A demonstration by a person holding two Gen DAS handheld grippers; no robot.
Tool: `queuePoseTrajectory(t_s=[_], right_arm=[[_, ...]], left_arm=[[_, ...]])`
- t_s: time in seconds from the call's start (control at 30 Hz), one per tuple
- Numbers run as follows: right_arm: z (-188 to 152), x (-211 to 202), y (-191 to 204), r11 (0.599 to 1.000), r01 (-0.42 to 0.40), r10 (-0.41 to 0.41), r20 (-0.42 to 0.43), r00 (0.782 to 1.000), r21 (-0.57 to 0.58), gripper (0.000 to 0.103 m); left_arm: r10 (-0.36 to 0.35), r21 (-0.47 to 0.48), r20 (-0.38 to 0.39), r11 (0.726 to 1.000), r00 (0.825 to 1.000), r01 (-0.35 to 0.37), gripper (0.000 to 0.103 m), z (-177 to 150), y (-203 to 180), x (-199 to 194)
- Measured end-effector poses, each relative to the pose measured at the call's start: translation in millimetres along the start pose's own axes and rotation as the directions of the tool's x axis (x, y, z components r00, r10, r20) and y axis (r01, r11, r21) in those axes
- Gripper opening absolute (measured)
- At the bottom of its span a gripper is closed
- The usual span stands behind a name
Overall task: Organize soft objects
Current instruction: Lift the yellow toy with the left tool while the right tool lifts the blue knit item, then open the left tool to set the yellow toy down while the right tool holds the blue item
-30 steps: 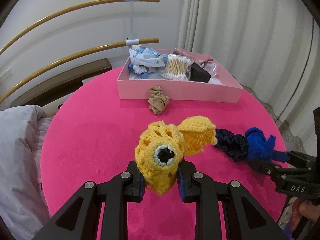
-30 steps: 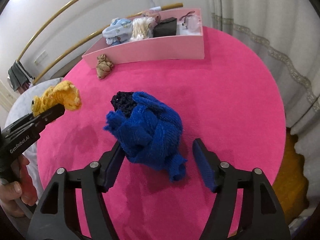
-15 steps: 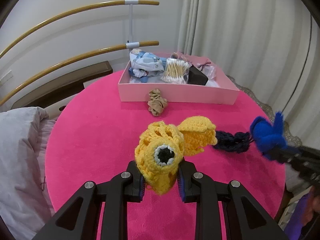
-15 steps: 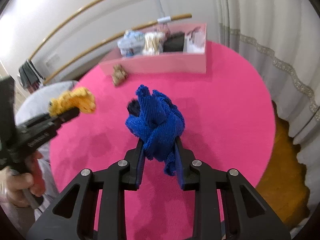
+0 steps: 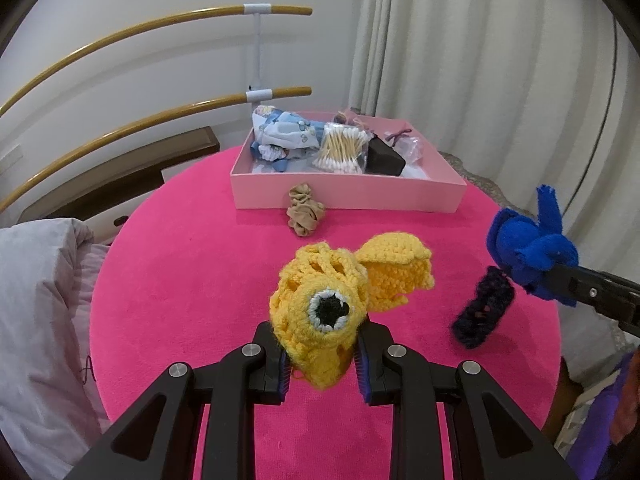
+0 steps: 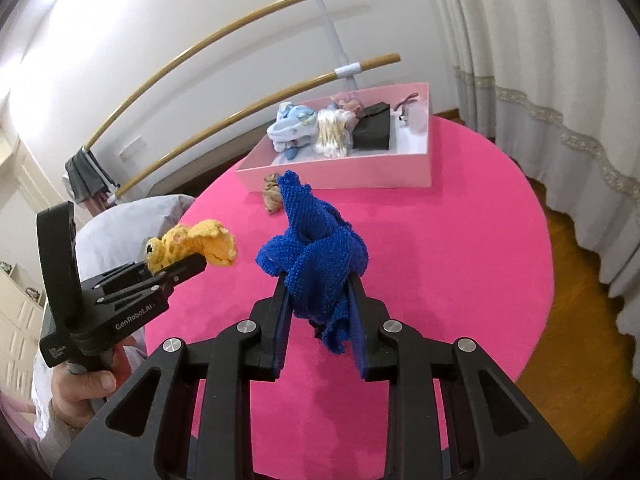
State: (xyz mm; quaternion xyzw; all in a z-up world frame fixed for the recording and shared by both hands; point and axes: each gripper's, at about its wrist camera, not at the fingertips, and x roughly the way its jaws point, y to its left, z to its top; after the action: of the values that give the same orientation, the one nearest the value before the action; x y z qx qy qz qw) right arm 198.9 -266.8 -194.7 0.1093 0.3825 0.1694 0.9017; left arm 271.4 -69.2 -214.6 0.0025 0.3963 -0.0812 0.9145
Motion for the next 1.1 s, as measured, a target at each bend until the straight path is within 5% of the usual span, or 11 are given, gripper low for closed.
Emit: queuePoseTrajectory(t_s=[0.33, 0.4, 0.47, 0.53, 0.87, 1.1], right_arm=[[-6, 18, -7, 1.000, 0.022, -0.022, -0.034, 0.999, 0.019, 0.024], [-8, 20, -9, 0.999, 0.027, -0.026, -0.037, 0.999, 0.025, 0.024], [-8, 21, -12, 0.999, 0.027, -0.026, -0.039, 0.999, 0.031, 0.024], [-9, 21, -13, 0.999, 0.026, -0.025, -0.038, 0.999, 0.033, 0.024], [-9, 19, -13, 0.999, 0.016, -0.015, -0.030, 0.999, 0.036, 0.024], [-11, 16, -21, 0.999, 0.022, -0.021, -0.029, 0.999, 0.049, 0.024]], left_arm=[[-0.037, 0.029, -0.046, 0.999, 0.998, 0.039, 0.029, -7, -15, 20], [-0.007, 0.020, -0.055, 1.000, 0.998, 0.008, 0.040, -5, -13, 29], [0.035, 0.009, -0.059, 0.999, 0.998, -0.034, 0.076, -2, -10, 36], [0.078, 0.002, -0.046, 0.997, 0.996, -0.078, 0.099, -2, -10, 37], [-0.024, 0.115, 0.089, 0.993, 0.996, 0.013, 0.103, -13, -49, 7], [-0.107, 0.228, 0.061, 0.969, 0.992, 0.090, 0.103, -22, -76, 21]])
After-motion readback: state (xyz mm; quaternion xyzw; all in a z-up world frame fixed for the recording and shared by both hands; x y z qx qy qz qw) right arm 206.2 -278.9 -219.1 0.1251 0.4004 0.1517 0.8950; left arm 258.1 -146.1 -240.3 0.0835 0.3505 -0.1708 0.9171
